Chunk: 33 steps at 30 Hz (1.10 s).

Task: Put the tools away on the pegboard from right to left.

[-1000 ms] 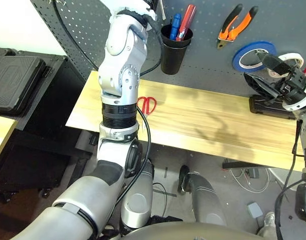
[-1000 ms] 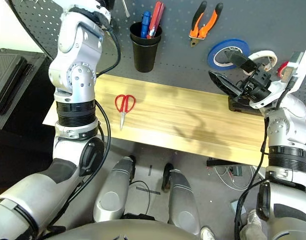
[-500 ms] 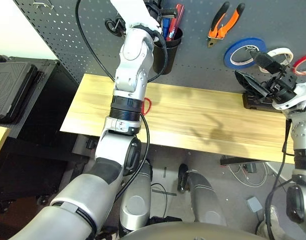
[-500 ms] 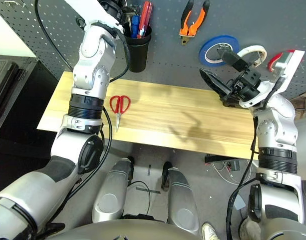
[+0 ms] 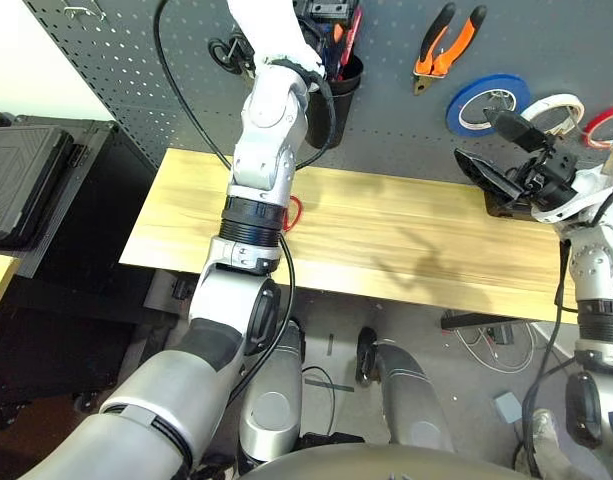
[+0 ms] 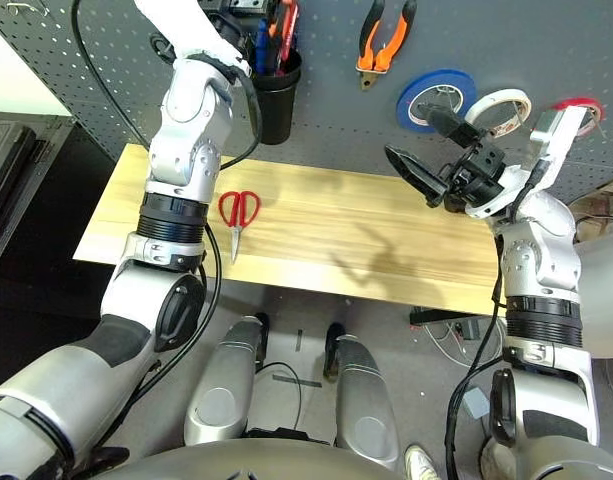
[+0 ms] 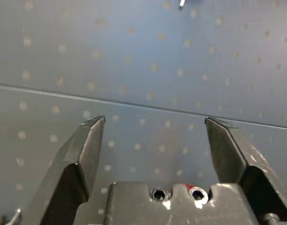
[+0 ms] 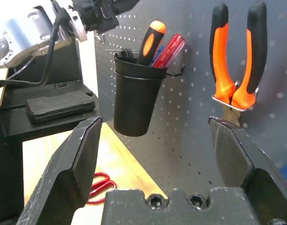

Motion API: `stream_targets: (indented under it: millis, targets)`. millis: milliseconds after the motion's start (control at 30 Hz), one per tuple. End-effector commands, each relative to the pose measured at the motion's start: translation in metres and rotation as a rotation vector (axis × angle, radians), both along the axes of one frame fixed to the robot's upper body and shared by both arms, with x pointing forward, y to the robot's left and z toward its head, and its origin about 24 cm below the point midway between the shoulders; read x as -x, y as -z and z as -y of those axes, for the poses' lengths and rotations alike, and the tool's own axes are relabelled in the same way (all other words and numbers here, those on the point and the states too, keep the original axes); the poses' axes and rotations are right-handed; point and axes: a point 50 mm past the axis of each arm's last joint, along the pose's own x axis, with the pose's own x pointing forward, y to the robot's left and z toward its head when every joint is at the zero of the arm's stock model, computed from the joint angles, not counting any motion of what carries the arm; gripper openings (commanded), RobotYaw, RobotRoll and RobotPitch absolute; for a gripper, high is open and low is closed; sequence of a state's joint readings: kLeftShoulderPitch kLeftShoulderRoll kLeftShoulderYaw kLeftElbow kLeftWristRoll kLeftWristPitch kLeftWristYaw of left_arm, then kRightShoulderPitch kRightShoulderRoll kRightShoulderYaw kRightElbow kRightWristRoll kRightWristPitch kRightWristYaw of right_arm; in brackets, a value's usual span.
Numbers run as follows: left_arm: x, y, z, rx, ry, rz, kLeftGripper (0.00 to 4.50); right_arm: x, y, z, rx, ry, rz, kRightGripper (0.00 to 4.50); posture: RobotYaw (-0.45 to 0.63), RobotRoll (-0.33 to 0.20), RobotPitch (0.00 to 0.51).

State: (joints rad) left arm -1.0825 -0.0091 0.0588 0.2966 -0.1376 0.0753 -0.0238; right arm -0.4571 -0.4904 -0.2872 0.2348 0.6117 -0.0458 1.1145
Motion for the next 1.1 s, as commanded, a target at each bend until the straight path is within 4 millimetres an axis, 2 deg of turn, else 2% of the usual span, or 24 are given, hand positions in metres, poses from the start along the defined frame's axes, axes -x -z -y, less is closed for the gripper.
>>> stream_targets:
  millis: [33, 267, 400, 567, 667, 900, 1100]
  targets:
    - [0.008, -0.005, -0.004, -0.023, -0.011, 0.035, 4.44, -0.001, 0.006, -0.003, 0.009, -0.012, -0.01, 4.5, 0.26, 0.0, 0.208]
    - [0.034, -0.007, -0.027, -0.07, -0.025, 0.065, 4.44, -0.001, 0.018, -0.01, 0.047, -0.036, -0.075, 4.5, 0.29, 0.0, 0.211]
    - [0.053, 0.01, -0.039, -0.143, -0.021, 0.013, 4.44, 0.003, 0.029, -0.011, 0.105, -0.054, -0.131, 4.5, 0.3, 0.0, 0.215]
    - [0.065, 0.045, -0.045, -0.207, -0.041, -0.119, 4.44, 0.006, 0.045, -0.013, 0.196, -0.068, -0.218, 4.5, 0.32, 0.0, 0.231]
    - [0.069, 0.087, -0.051, -0.234, -0.074, -0.263, 4.44, 0.009, 0.063, -0.016, 0.259, -0.075, -0.286, 4.5, 0.33, 0.0, 0.237]
    - [0.072, 0.149, -0.059, -0.289, -0.125, -0.494, 4.44, 0.011, 0.087, -0.026, 0.317, -0.078, -0.337, 4.5, 0.34, 0.0, 0.25]
    - [0.069, 0.186, -0.066, -0.316, -0.168, -0.628, 4.44, 0.011, 0.103, -0.034, 0.371, -0.078, -0.376, 4.5, 0.34, 0.0, 0.262]
